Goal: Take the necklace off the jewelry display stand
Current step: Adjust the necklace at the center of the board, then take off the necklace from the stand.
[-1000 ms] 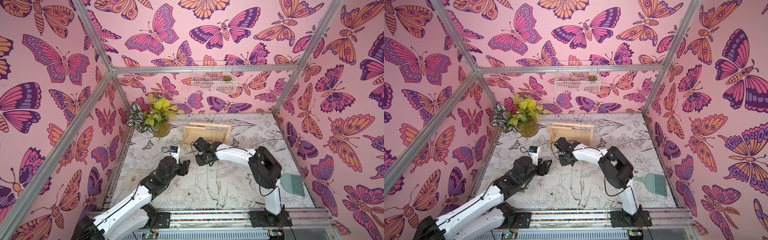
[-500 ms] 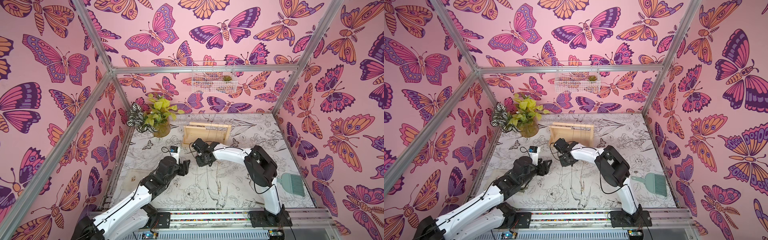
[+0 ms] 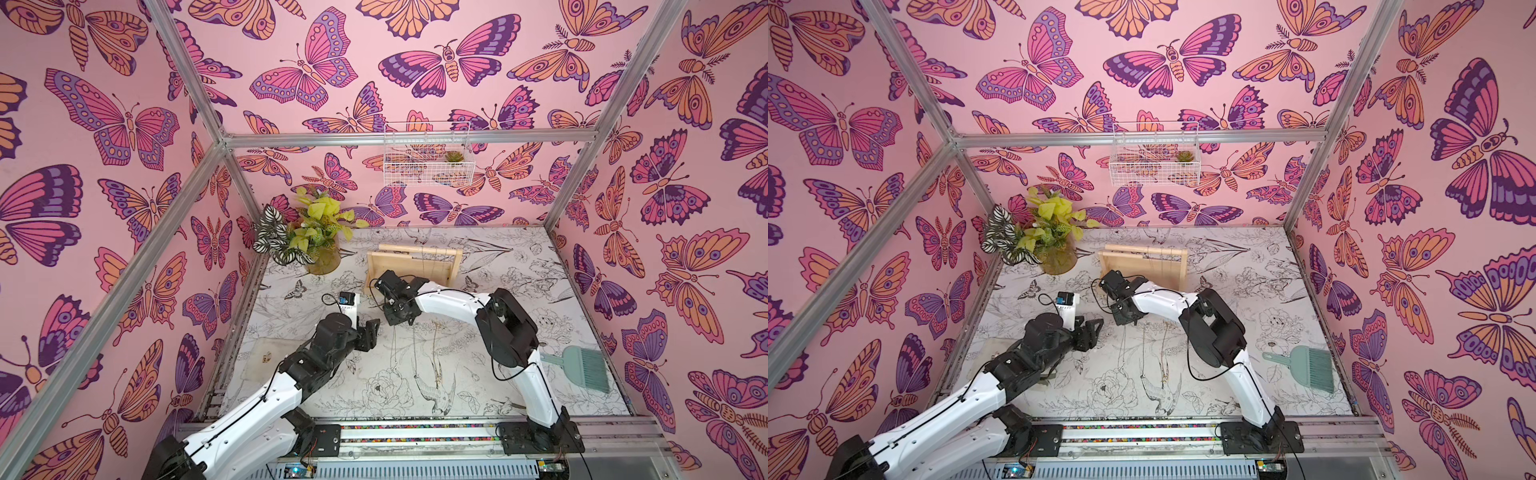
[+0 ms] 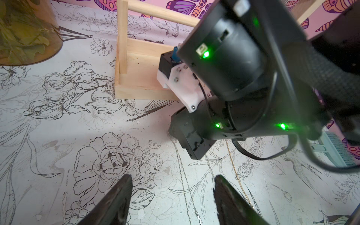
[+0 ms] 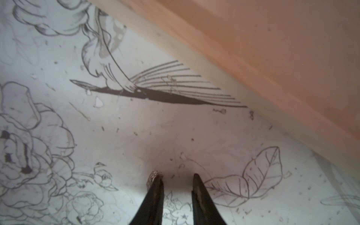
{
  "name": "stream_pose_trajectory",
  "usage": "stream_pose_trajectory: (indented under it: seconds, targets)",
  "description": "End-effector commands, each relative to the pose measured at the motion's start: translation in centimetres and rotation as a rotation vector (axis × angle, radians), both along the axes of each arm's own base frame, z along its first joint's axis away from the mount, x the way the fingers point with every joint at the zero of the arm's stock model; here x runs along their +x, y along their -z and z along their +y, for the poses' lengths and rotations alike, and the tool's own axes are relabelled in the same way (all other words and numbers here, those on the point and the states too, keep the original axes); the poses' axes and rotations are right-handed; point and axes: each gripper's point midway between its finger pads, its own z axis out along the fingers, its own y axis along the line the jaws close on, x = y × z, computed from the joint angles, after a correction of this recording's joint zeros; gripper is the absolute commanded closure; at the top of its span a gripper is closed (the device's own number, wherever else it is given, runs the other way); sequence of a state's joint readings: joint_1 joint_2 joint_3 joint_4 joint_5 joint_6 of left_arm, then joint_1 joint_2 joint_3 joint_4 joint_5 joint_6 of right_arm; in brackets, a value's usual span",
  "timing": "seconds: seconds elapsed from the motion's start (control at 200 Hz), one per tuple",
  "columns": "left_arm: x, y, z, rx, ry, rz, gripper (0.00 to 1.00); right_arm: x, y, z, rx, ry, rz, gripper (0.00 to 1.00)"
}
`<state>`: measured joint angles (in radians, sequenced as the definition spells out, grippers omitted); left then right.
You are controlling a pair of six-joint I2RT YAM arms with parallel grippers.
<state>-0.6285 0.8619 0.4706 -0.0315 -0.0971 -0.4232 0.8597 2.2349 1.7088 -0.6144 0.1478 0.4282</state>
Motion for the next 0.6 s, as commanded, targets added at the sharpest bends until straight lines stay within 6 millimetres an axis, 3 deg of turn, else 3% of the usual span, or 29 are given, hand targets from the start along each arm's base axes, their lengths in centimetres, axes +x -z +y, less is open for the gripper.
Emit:
stream_pose_trajectory:
  seconds: [0.0,0.11,0.235,0.325,0.476,0.491,0.556,0.571,0.596]
  targets:
    - [-0.2,0.4,0.3,0.011,0.003,0.006,0.31,-0.2,1.0,-1.5,-0.085,0.003,0.011,0.7]
    - [-0.4,0.3,0.0,0.007,0.027,0.004,0.28,-0.1,-1.2,-2.2,-0.052,0.032,-0.05,0.71]
    - [-0.1,-0.4,-0.6,-0.005,0.047,-0.017,0.2,-0.8,-6.2,-3.6,0.023,0.044,-0.138,0.71]
    - [0.5,-1.1,-2.1,-0.044,0.098,-0.057,0.17,-1.7,-10.2,-5.2,0.07,0.052,-0.209,0.7]
    - [3.3,-1.5,-5.4,-0.077,0.155,-0.152,0.18,-2.9,-15.3,-10.7,0.053,0.129,-0.34,0.7]
    - [3.6,-1.6,-5.8,-0.075,0.156,-0.175,0.18,-3.0,-16.6,-11.4,0.068,0.143,-0.367,0.7]
    - [5.0,-2.6,-7.2,-0.067,0.148,-0.303,0.19,-3.2,-18.3,-14.4,0.075,0.202,-0.417,0.7]
    - [5.4,-1.6,-7.7,-0.045,0.153,-0.305,0.2,-3.3,-18.5,-15.1,0.075,0.214,-0.426,0.7]
    - [6.1,-2.1,-8.4,-0.046,0.146,-0.36,0.21,-3.3,-18.7,-16.3,0.077,0.241,-0.442,0.71]
